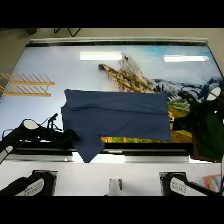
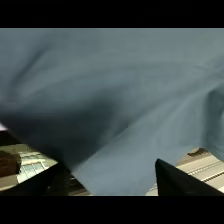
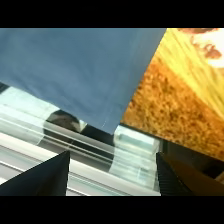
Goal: Fold the shirts.
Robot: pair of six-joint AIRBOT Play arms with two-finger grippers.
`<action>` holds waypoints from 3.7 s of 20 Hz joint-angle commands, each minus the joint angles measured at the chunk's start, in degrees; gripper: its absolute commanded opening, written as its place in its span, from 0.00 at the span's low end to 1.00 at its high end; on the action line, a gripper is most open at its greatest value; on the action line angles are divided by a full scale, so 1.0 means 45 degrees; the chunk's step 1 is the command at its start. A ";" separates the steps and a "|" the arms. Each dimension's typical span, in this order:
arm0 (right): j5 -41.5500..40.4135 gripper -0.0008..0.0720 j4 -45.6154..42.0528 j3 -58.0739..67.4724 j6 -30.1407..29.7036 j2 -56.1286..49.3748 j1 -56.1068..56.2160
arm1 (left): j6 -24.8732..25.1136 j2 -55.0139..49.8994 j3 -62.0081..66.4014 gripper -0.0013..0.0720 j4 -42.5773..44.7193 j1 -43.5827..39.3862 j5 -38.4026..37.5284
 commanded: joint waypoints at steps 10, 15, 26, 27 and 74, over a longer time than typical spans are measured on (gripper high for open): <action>-0.1875 0.77 0.1428 -0.2414 0.0257 -0.0228 -0.0010 | 0.1015 -0.0330 -0.0063 0.06 0.0024 -0.0568 0.0180; -0.1889 0.77 0.1409 -0.2414 0.0486 -0.0865 -0.0010 | 0.1020 -0.0165 -0.0063 0.06 0.0019 -0.0573 0.0180; -0.1821 0.77 0.0437 -0.2414 0.0690 -0.0918 -0.0010 | 0.1010 0.0146 -0.0063 0.06 0.0019 -0.0573 0.0175; -0.2059 0.77 0.0699 -0.2414 0.0860 -0.0918 -0.0005 | 0.1005 0.0146 -0.0063 0.06 0.0015 -0.0573 0.0170; -0.1457 0.96 0.3925 0.7864 0.1195 -0.7762 -0.0525 | -0.1243 -0.8087 1.9288 1.00 0.1622 0.0083 -0.5251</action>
